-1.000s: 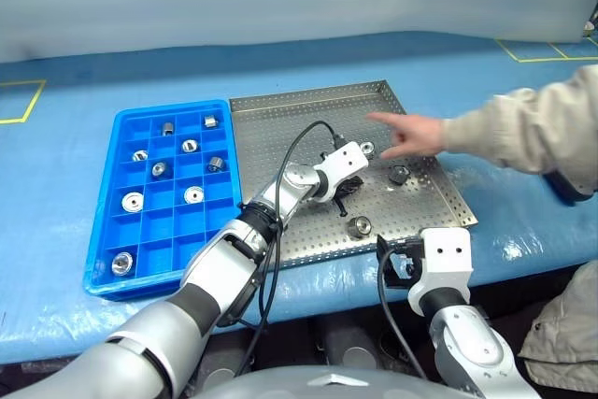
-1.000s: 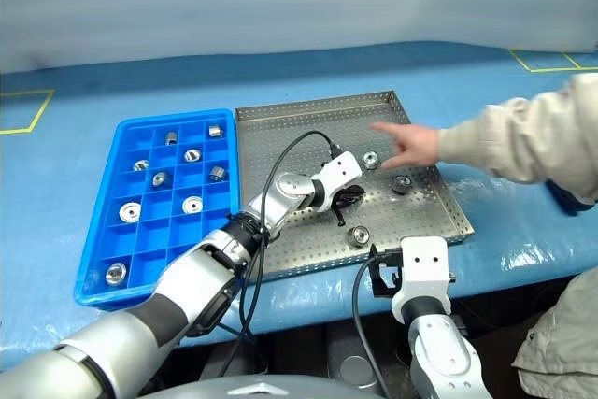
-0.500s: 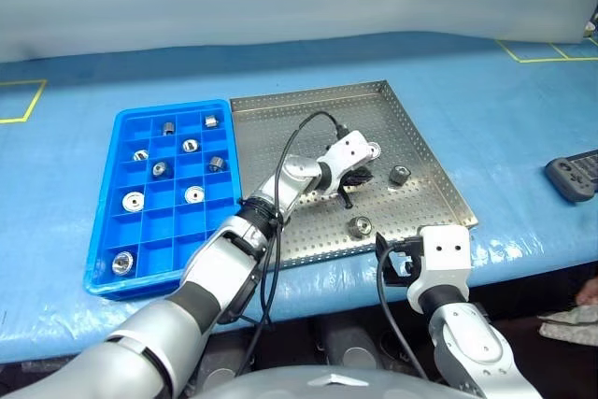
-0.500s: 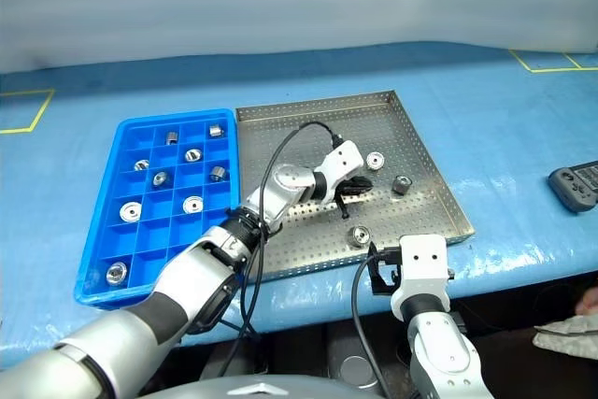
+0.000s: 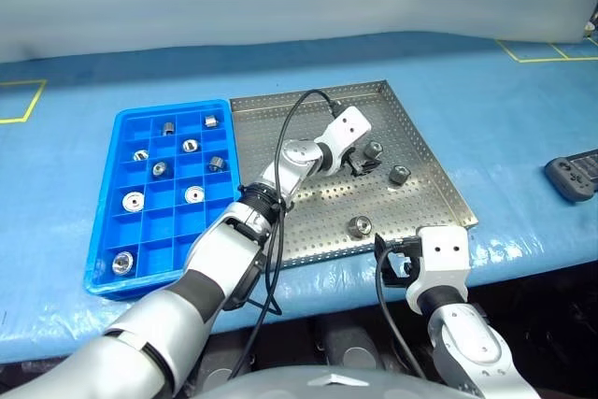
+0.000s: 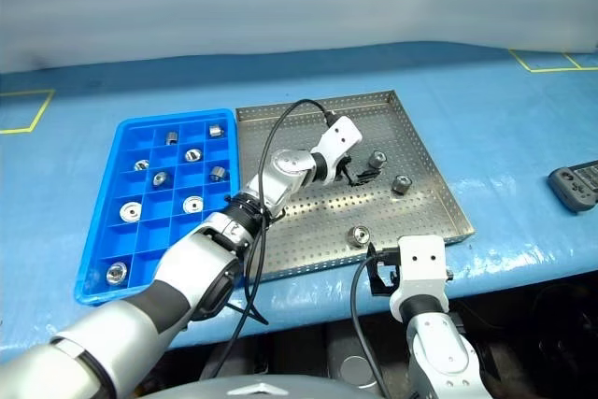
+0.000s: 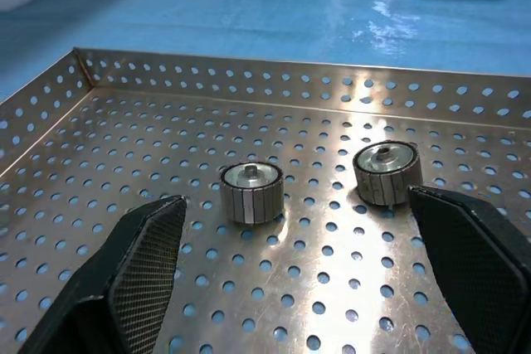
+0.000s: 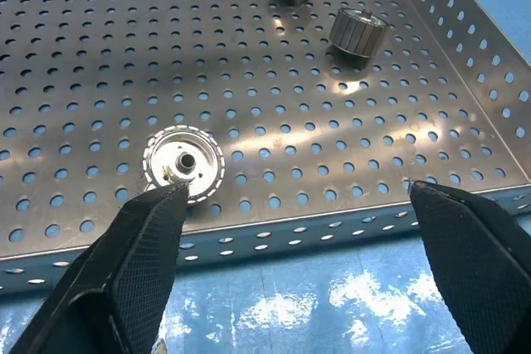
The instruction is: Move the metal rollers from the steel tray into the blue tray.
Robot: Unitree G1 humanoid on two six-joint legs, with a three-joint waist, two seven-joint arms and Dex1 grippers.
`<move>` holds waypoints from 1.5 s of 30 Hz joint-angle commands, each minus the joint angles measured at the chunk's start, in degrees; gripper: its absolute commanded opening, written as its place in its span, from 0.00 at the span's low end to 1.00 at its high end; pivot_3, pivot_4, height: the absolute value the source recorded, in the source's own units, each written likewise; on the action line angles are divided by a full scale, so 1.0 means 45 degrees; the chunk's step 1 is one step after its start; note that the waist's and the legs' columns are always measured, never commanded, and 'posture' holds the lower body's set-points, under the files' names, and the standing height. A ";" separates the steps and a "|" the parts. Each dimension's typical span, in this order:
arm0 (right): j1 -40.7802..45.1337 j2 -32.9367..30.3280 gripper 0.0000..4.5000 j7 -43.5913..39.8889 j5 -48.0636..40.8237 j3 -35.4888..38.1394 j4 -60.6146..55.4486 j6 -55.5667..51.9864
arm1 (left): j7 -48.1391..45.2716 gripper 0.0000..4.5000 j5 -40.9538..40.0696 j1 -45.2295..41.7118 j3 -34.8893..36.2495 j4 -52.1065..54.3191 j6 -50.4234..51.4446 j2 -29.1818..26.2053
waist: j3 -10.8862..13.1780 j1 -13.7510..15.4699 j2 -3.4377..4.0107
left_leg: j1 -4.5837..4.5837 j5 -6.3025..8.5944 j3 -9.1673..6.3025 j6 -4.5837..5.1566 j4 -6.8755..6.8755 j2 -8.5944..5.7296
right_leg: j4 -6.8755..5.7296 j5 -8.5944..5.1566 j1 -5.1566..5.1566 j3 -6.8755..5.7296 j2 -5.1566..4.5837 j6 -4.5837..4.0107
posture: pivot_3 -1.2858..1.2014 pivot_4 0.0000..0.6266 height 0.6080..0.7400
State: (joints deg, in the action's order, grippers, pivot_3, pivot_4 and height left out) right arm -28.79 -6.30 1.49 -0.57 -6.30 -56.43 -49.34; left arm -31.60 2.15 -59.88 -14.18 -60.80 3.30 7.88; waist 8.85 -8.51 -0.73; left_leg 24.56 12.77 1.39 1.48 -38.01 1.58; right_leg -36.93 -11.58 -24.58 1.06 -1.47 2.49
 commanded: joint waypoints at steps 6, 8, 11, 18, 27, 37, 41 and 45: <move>-0.0723 0.0101 1.00 0.0295 0.0098 -0.0005 -0.0794 0.0194 | -0.3087 0.99 -0.0157 -0.0285 -0.0460 0.1000 -0.0390 0.0487 | -0.0001 -0.0097 0.0002 | 0.0002 0.0001 -0.0001 0.0000 0.0007 0.0001 | 0.0002 -0.0005 -0.0002 0.0000 -0.0001 -0.0008 | 0.39 0.24 1.00; -0.0859 0.0062 1.00 0.0317 0.0076 -0.0064 -0.0794 0.0253 | -0.3963 0.99 -0.0110 -0.0129 -0.0622 0.1371 -0.0348 0.0143 | -0.0001 -0.0222 0.0002 | 0.0003 0.0001 -0.0001 0.0001 0.0009 0.0006 | 0.0003 -0.0007 -0.0003 0.0001 -0.0004 -0.0013 | 0.39 0.24 1.00; -0.1034 -0.0020 1.00 0.0287 0.0011 -0.0243 -0.0794 0.0274 | -0.5702 0.99 0.0082 0.0296 -0.1134 0.2389 -0.0575 -0.0805 | -0.0003 -0.0502 0.0005 | -0.0004 0.0001 0.0005 0.0002 0.0008 0.0016 | 0.0000 -0.0008 -0.0002 0.0010 -0.0007 -0.0014 | 0.40 0.24 1.00; -0.0715 -0.0143 1.00 0.0166 -0.0098 -0.0558 -0.0794 -0.0145 | -0.7169 0.99 0.0516 0.0914 -0.1817 0.3647 -0.2058 -0.2247 | -0.0005 -0.0792 0.0008 | -0.0040 -0.0011 0.0015 0.0020 0.0011 0.0047 | -0.0031 -0.0007 0.0006 0.0038 -0.0006 -0.0014 | 0.41 0.24 1.00; -0.0631 -0.0097 1.00 0.0236 -0.0144 -0.0789 -0.0794 -0.0416 | -0.9371 0.99 0.0614 0.1556 -0.2680 0.4989 -0.2416 -0.3465 | -0.0004 -0.0607 0.0008 | -0.0011 -0.0007 0.0016 0.0032 0.0012 0.0031 | -0.0003 0.0004 -0.0002 0.0042 -0.0030 0.0008 | 0.42 0.24 1.00; -0.0834 0.0031 1.00 0.0422 -0.0081 -0.0809 -0.0794 -0.0179 | -0.9604 0.99 0.0988 0.1417 -0.3047 0.4745 -0.2648 -0.3518 | -0.0005 -0.0615 0.0008 | -0.0014 -0.0009 0.0020 0.0036 0.0004 0.0031 | -0.0007 0.0005 -0.0002 0.0046 -0.0030 0.0011 | 0.40 0.24 1.00; -0.0960 0.0087 1.00 0.0527 -0.0028 -0.0836 -0.0794 -0.0030 | -0.9587 0.99 0.1576 0.1507 -0.3574 0.4448 -0.3286 -0.3464 | -0.0005 -0.0697 0.0008 | -0.0013 -0.0009 0.0021 0.0036 0.0006 0.0031 | -0.0005 0.0005 -0.0002 0.0048 -0.0030 0.0012 | 0.40 0.24 1.00; -0.1127 0.0177 1.00 0.0720 0.0009 -0.0904 -0.0794 0.0163 | -0.9477 0.99 0.1847 0.1530 -0.3897 0.3980 -0.3548 -0.3159 | -0.0005 -0.0766 0.0008 | -0.0015 -0.0009 0.0024 0.0036 0.0003 0.0031 | -0.0007 0.0005 -0.0002 0.0050 -0.0030 0.0012 | 0.38 0.24 1.00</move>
State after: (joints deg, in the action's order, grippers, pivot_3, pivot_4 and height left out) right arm -33.27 -5.90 4.15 -0.78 -9.92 -57.40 -50.21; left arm -74.88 9.47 -52.33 -31.18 -42.44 -11.00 -6.85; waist 8.82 -11.95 -0.70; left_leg 24.50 12.72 1.50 1.64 -37.99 1.72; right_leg -36.95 -11.56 -24.59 1.28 -1.61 2.54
